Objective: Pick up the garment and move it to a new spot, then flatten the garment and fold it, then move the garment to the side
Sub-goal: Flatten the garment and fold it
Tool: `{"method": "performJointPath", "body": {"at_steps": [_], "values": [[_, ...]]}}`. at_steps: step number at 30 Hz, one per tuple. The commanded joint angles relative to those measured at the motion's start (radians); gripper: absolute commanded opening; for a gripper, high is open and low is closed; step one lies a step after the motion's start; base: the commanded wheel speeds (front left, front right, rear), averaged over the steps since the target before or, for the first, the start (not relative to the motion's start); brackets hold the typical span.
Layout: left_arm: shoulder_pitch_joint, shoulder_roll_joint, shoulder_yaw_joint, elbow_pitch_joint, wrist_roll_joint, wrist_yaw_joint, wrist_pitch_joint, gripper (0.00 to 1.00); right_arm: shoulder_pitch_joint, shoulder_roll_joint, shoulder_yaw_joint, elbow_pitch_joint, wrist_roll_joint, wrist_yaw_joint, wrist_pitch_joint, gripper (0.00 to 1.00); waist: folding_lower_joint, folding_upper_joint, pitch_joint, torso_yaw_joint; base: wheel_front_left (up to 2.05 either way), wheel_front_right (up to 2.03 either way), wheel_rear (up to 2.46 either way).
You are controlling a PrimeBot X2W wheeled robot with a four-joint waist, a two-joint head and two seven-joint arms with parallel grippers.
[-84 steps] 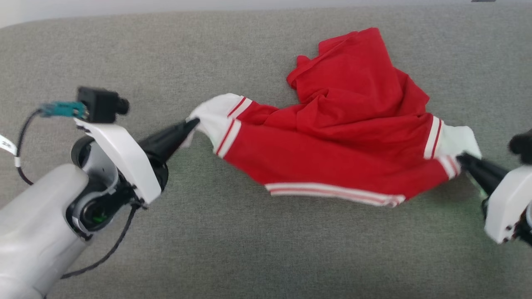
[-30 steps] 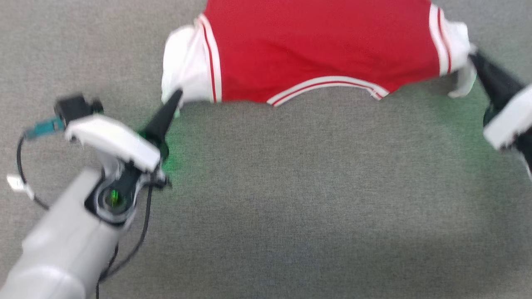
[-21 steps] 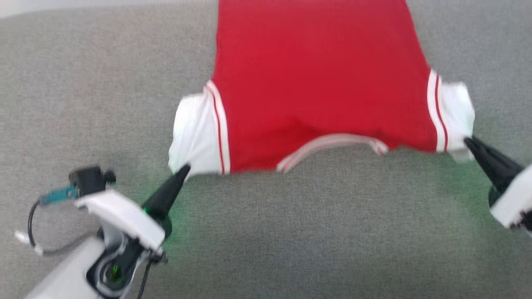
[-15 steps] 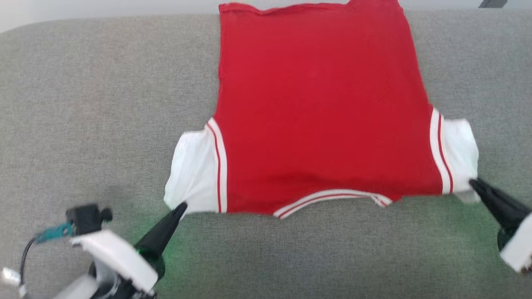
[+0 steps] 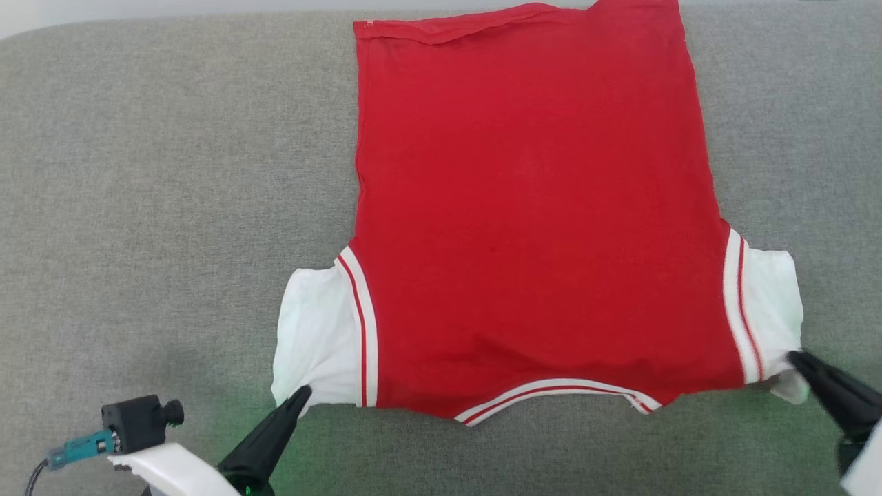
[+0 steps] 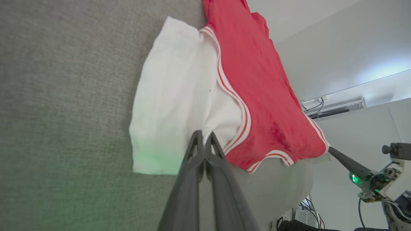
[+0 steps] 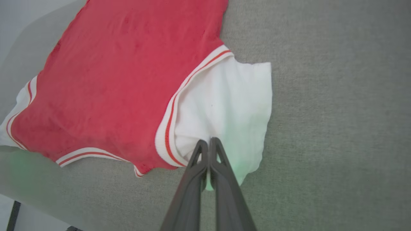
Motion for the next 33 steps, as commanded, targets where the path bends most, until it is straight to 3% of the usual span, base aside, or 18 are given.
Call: {"method": "performJointPath", "body": {"at_steps": [1, 8, 15, 21, 22, 23, 24, 28, 33], "values": [[-0.021, -0.017, -0.005, 0.024, 0.014, 0.016, 0.002, 0.0, -0.032, 0.019, 0.018, 0.027, 0.014, 0.0, 0.021, 0.0, 0.0, 0.0, 0.001, -0.002, 0.0, 0.0, 0.0], [-0.084, -0.09, -0.03, 0.122, 0.039, 0.025, 0.027, 0.0, -0.106, -0.003, 0.117, 0.179, -0.019, 0.0, 0.052, 0.0, 0.0, 0.0, 0.014, 0.003, 0.0, 0.0, 0.0], [-0.122, -0.169, -0.056, 0.276, 0.05, -0.008, 0.028, 0.0, -0.157, 0.007, 0.225, 0.347, -0.041, 0.0, -0.011, 0.0, 0.0, 0.0, 0.029, 0.016, 0.0, 0.0, 0.0], [-0.124, -0.201, -0.06, 0.364, 0.053, -0.036, 0.02, 0.0, -0.192, -0.012, 0.302, 0.384, -0.038, 0.0, -0.071, 0.02, 0.0, 0.0, 0.03, 0.01, 0.0, 0.0, 0.0], [-0.125, -0.202, -0.058, 0.368, 0.052, -0.041, 0.02, 0.0, -0.198, -0.022, 0.309, 0.377, -0.039, 0.0, -0.08, 0.18, 0.0, 0.0, 0.03, 0.008, 0.0, 0.0, 0.0], [-0.125, -0.2, -0.057, 0.369, 0.054, -0.043, 0.018, 0.0, -0.204, -0.033, 0.314, 0.366, -0.043, 0.0, -0.088, 0.7, 0.0, 0.0, 0.029, 0.006, 0.0, 0.0, 0.0], [-0.124, -0.197, -0.055, 0.37, 0.055, -0.046, 0.017, 0.0, -0.212, -0.044, 0.32, 0.352, -0.044, 0.0, -0.097, 1.0, 0.0, 0.0, 0.028, 0.003, 0.0, 0.0, 0.0], [-0.113, -0.19, -0.046, 0.354, 0.063, -0.055, 0.007, 0.0, -0.201, -0.105, 0.315, 0.257, -0.017, 0.0, -0.079, 1.0, 0.0, 0.0, 0.025, -0.004, 0.0, 0.0, 0.0], [-0.105, -0.196, -0.046, 0.31, 0.083, -0.058, -0.002, 0.0, -0.194, -0.204, 0.219, 0.098, -0.001, 0.0, 0.008, 1.0, 0.0, 0.0, 0.036, 0.008, 0.0, 0.0, 0.0]]}}
